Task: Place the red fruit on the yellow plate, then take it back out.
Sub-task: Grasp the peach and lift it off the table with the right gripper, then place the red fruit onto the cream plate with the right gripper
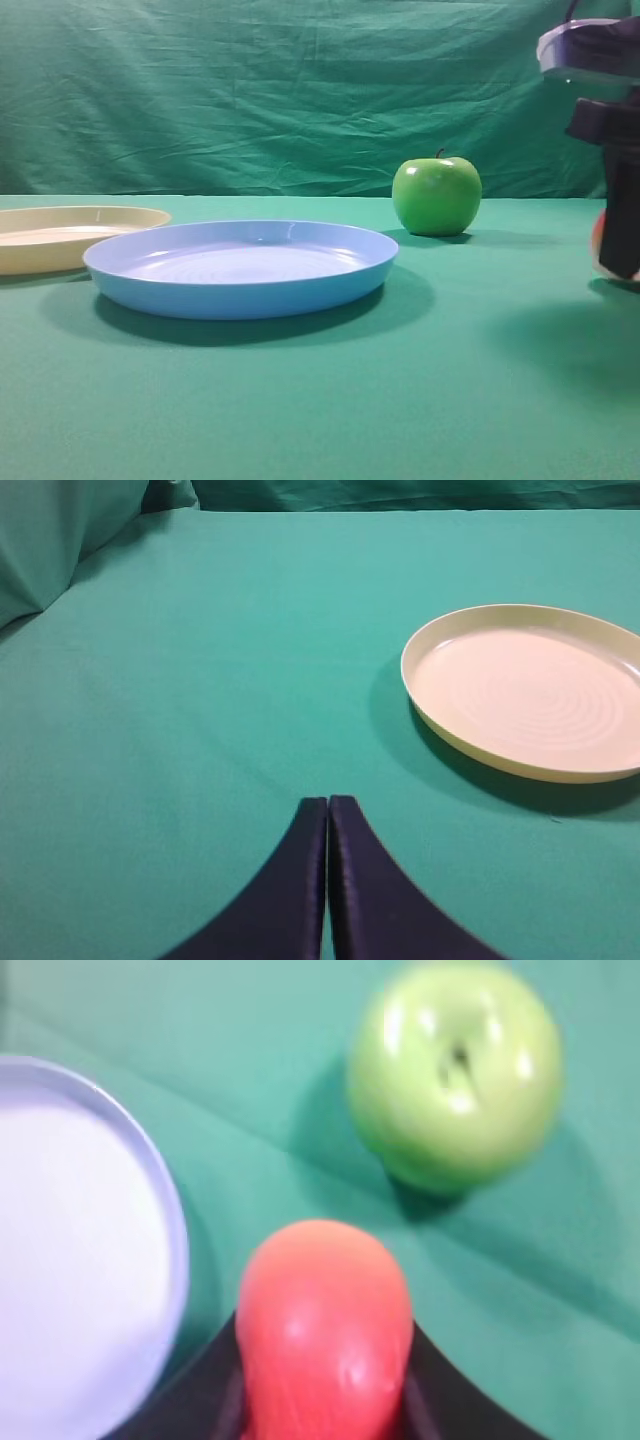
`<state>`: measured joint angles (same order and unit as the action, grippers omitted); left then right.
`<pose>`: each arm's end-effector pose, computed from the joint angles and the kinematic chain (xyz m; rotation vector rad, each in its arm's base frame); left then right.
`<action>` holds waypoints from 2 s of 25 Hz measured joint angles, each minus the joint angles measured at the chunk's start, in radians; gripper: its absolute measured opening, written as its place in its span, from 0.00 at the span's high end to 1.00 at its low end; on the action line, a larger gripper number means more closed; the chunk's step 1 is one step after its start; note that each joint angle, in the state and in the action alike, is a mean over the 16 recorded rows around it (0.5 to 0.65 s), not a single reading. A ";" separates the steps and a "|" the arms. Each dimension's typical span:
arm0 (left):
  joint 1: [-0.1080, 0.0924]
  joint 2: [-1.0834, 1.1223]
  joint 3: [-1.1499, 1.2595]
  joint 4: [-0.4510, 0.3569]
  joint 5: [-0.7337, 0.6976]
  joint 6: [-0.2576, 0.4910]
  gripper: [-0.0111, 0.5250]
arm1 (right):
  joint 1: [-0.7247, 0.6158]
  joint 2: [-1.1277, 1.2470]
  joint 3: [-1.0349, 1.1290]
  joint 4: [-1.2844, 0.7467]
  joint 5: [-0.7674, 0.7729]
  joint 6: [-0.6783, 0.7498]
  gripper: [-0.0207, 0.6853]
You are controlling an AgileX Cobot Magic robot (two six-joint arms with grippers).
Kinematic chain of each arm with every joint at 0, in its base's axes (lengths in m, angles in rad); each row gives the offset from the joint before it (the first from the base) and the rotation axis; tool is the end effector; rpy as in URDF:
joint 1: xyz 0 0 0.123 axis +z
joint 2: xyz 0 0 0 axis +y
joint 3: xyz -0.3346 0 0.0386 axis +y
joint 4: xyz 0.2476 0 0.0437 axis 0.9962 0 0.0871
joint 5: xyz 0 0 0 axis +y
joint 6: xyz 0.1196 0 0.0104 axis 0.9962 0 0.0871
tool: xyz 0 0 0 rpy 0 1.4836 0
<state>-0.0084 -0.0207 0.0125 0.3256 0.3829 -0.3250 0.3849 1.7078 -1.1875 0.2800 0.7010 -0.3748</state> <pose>0.0269 0.0141 0.1686 -0.0959 1.8364 0.0892 0.3372 0.1597 0.2579 -0.7765 2.5781 0.3109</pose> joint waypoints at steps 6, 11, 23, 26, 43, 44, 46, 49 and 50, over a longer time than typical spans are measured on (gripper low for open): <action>0.000 0.000 0.000 0.000 0.000 0.000 0.98 | 0.118 0.131 -0.340 0.012 0.117 0.000 0.67; 0.000 0.000 0.000 0.000 0.000 0.000 0.98 | 0.213 0.283 -0.589 0.020 0.188 -0.002 0.68; 0.000 0.000 0.000 0.000 0.000 0.000 0.98 | 0.383 0.578 -0.875 0.089 0.129 -0.069 0.68; 0.000 0.000 0.000 0.000 0.000 0.000 0.98 | 0.407 0.623 -0.891 0.125 0.079 -0.110 0.68; 0.000 0.000 0.000 0.000 0.000 0.000 0.98 | 0.424 0.652 -0.900 0.205 0.006 -0.263 0.15; 0.000 0.000 0.000 0.000 0.000 0.000 0.98 | 0.420 0.637 -0.900 0.196 0.019 -0.254 0.16; 0.000 0.000 0.000 0.000 0.000 0.000 0.98 | 0.409 0.602 -0.900 0.178 0.049 -0.232 0.21; 0.000 0.000 0.000 0.000 0.000 0.000 0.98 | 0.392 0.539 -0.900 0.146 0.104 -0.182 0.37; 0.000 0.000 0.000 0.000 0.000 0.000 0.98 | 0.387 0.515 -0.900 0.133 0.124 -0.160 0.42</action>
<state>-0.0084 -0.0207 0.0125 0.3256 0.3829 -0.3250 0.7716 2.2229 -2.0878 0.4135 0.8246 -0.5345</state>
